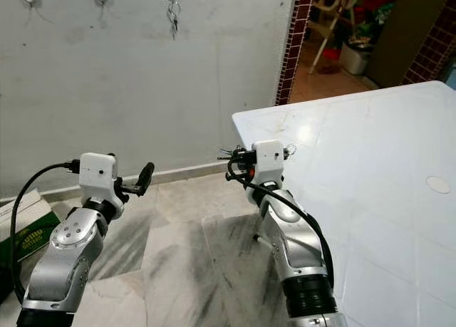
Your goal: Hang keys on a hook
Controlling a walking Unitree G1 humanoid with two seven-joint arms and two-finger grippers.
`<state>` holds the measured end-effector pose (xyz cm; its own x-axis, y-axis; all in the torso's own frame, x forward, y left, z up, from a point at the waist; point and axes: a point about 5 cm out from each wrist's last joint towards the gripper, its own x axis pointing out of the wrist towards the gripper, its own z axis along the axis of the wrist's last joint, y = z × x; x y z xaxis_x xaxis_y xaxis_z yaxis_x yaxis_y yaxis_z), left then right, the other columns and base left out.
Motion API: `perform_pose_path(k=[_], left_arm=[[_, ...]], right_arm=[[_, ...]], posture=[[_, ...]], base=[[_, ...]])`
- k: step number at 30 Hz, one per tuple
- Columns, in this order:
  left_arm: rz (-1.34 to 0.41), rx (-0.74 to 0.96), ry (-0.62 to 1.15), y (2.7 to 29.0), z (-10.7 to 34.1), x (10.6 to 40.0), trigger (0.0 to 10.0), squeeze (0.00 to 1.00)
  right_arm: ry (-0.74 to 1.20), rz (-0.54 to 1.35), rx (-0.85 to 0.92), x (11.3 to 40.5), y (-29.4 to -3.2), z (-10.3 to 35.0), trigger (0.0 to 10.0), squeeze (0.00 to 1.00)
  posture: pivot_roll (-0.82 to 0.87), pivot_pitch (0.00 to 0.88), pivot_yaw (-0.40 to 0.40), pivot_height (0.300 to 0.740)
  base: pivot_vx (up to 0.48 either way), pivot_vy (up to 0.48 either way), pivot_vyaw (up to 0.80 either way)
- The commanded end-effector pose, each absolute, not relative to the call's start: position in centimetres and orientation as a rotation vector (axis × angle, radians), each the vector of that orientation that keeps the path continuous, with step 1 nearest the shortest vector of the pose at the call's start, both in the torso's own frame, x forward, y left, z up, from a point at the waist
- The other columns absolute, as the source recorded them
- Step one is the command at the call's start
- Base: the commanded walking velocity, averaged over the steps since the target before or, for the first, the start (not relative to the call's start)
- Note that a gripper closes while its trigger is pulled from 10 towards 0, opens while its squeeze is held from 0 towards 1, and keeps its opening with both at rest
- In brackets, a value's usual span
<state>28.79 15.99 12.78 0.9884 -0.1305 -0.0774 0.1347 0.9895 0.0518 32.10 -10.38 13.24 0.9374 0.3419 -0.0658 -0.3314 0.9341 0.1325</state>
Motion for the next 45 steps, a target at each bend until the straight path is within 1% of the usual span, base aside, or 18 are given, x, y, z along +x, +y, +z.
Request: perform_pose_path(k=[1, 33, 35, 41, 45], left_arm=[[-0.131, 0.049, 0.073, 16.16, 12.95, 29.02, 10.0, 0.00], [-0.133, 0.008, 0.082, 16.24, 13.05, 29.90, 10.0, 0.00], [-0.132, 0.006, 0.079, 16.22, 13.07, 29.92, 10.0, 0.00], [-0.177, -0.003, 0.023, 15.90, 13.77, 29.91, 10.0, 0.00], [-0.164, -0.017, 0.030, 16.04, 13.71, 29.93, 10.0, 0.00]], right_arm=[[0.087, 0.342, 0.123, 32.15, -10.41, 13.49, 10.0, 0.00], [0.086, 0.314, 0.111, 32.66, -11.05, 13.79, 10.0, 0.00], [0.085, 0.313, 0.111, 32.71, -11.10, 13.83, 10.0, 0.00], [0.078, 0.306, 0.109, 32.91, -11.24, 13.99, 10.0, 0.00], [0.076, 0.306, 0.108, 32.97, -11.23, 14.03, 10.0, 0.00]], posture=[[0.07, 0.000, -0.010, 0.740], [0.06, 0.000, -0.007, 0.740], [0.06, 0.000, -0.006, 0.740], [0.06, 0.000, -0.004, 0.740], [0.06, 0.000, -0.003, 0.740]], base=[[0.000, 0.266, 0.00], [0.000, 0.475, 0.00], [0.000, 0.319, 0.00], [0.000, 0.000, 0.00], [0.000, 0.000, 0.00]])
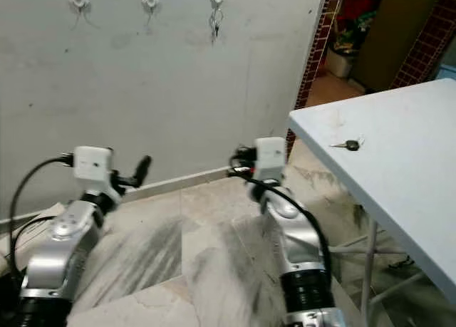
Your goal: Hang keys on a hook
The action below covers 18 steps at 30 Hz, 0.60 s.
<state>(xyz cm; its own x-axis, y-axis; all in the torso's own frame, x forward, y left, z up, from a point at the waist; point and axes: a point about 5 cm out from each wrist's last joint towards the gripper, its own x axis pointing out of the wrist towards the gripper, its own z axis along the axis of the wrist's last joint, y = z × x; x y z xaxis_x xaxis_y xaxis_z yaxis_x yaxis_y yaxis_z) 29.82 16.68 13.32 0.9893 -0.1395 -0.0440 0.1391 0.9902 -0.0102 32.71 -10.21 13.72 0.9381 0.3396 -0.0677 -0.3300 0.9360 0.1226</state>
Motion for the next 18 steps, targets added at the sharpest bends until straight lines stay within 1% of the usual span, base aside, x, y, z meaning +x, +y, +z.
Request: perform_pose_path(k=[1, 2, 4, 12, 18], left_arm=[[-0.165, -0.035, 0.026, 16.08, 13.77, 29.92, 10.0, 0.00], [-0.164, -0.032, 0.022, 16.12, 13.84, 29.93, 10.0, 0.00], [-0.167, -0.038, 0.019, 16.09, 13.88, 29.93, 10.0, 0.00], [-0.178, -0.045, 0.014, 15.98, 13.92, 29.82, 10.0, 0.00], [-0.183, -0.055, 0.014, 15.87, 13.88, 29.75, 10.0, 0.00]], right_arm=[[0.074, 0.306, 0.107, 33.00, -11.24, 14.06, 10.0, 0.00], [0.073, 0.306, 0.107, 33.04, -11.26, 14.09, 10.0, 0.00], [0.072, 0.307, 0.106, 33.08, -11.25, 14.12, 10.0, 0.00], [0.069, 0.322, 0.095, 33.03, -11.07, 14.03, 10.0, 0.00], [0.065, 0.336, 0.090, 33.08, -10.86, 14.01, 10.0, 0.00]], posture=[[0.06, 0.000, -0.002, 0.740], [0.06, 0.000, -0.003, 0.740], [0.06, 0.000, -0.002, 0.740], [0.06, 0.000, -0.004, 0.740], [0.07, 0.000, -0.009, 0.740]], base=[[0.000, 0.000, 0.00], [0.000, 0.000, 0.00], [0.287, 0.000, 0.00], [0.356, 0.000, 0.00], [0.304, 0.000, 0.00]])
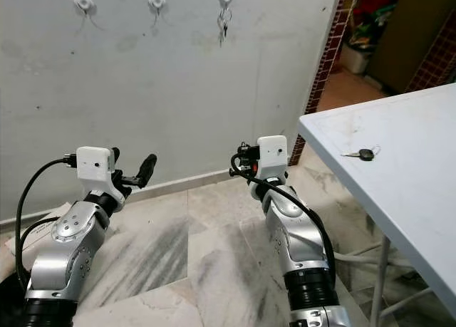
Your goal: Hang keys on a hook
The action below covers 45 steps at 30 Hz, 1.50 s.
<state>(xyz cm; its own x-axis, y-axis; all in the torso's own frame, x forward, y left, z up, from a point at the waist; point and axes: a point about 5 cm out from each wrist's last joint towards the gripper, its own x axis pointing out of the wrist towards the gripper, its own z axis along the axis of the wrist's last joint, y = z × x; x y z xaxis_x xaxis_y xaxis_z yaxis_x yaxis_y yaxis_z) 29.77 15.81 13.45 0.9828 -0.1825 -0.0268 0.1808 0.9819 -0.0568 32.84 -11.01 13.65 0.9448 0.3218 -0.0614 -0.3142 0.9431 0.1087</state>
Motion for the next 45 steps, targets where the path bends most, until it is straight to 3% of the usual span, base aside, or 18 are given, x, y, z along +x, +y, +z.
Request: perform_pose_path(k=[1, 20, 31, 45], left_arm=[[-0.184, -0.056, 0.014, 15.86, 13.87, 29.74, 10.0, 0.00], [-0.191, -0.070, 0.025, 15.68, 13.73, 29.67, 10.0, 0.00], [-0.187, -0.071, 0.032, 15.78, 13.60, 29.59, 10.0, 0.00], [-0.188, -0.063, 0.033, 15.79, 13.59, 29.65, 10.0, 0.00]], right_arm=[[0.065, 0.337, 0.091, 33.09, -10.86, 14.00, 10.0, 0.00], [0.071, 0.358, 0.093, 33.14, -10.64, 13.80, 10.0, 0.00], [0.071, 0.366, 0.095, 33.16, -10.51, 13.72, 10.0, 0.00], [0.069, 0.362, 0.099, 33.18, -10.54, 13.71, 10.0, 0.00]], posture=[[0.07, 0.000, -0.009, 0.740], [0.07, 0.000, -0.014, 0.740], [0.07, 0.000, -0.014, 0.740], [0.07, 0.000, -0.012, 0.740]], base=[[0.307, 0.000, 0.00], [0.321, 0.000, 0.36], [0.328, 0.310, 0.43], [0.331, 0.311, 0.00]])
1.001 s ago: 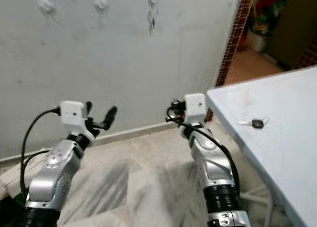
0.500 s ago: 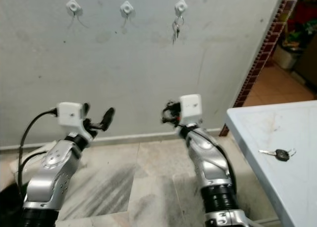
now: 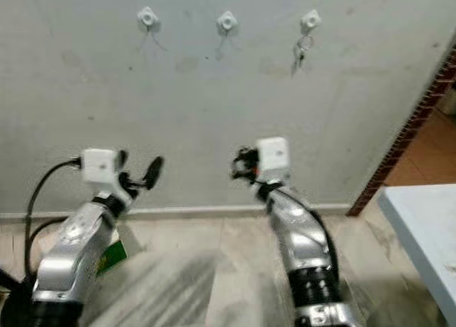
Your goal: Hang keys on a hook
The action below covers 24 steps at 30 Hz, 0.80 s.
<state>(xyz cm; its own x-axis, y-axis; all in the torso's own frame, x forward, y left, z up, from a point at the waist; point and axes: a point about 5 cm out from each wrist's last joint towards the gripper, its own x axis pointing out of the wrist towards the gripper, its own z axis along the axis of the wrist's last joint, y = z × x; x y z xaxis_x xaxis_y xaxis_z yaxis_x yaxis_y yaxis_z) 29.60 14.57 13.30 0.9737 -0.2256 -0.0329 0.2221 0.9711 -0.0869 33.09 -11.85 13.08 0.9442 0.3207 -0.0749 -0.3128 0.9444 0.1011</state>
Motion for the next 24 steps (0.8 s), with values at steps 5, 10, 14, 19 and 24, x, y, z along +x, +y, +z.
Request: perform_pose_path(k=[5, 10, 14, 19, 24], left_arm=[[-0.179, -0.062, 0.038, 15.80, 13.38, 29.62, 10.0, 0.00], [-0.184, -0.072, 0.030, 15.81, 13.55, 29.69, 10.0, 0.00], [-0.194, -0.079, 0.025, 15.76, 13.62, 29.69, 10.0, 0.00], [-0.205, -0.086, 0.017, 15.59, 13.71, 29.62, 10.0, 0.00], [-0.209, -0.090, 0.016, 15.50, 13.67, 29.60, 10.0, 0.00]], right_arm=[[0.066, 0.360, 0.100, 33.18, -10.61, 13.76, 10.0, 0.00], [0.060, 0.362, 0.100, 33.14, -10.57, 13.87, 10.0, 0.00], [0.056, 0.362, 0.099, 33.20, -10.51, 13.98, 10.0, 0.00], [0.055, 0.363, 0.097, 33.24, -10.56, 13.96, 10.0, 0.00], [0.052, 0.367, 0.093, 33.31, -10.49, 14.03, 10.0, 0.00]], posture=[[0.08, 0.000, -0.012, 0.740], [0.08, 0.000, -0.013, 0.740], [0.08, 0.000, -0.013, 0.740], [0.08, 0.000, -0.016, 0.740], [0.08, 0.000, -0.018, 0.740]], base=[[0.000, 0.000, 0.00], [0.000, 0.000, 0.00], [0.000, 0.000, 0.00], [0.160, 0.000, 0.00], [0.427, 0.000, 0.00]])
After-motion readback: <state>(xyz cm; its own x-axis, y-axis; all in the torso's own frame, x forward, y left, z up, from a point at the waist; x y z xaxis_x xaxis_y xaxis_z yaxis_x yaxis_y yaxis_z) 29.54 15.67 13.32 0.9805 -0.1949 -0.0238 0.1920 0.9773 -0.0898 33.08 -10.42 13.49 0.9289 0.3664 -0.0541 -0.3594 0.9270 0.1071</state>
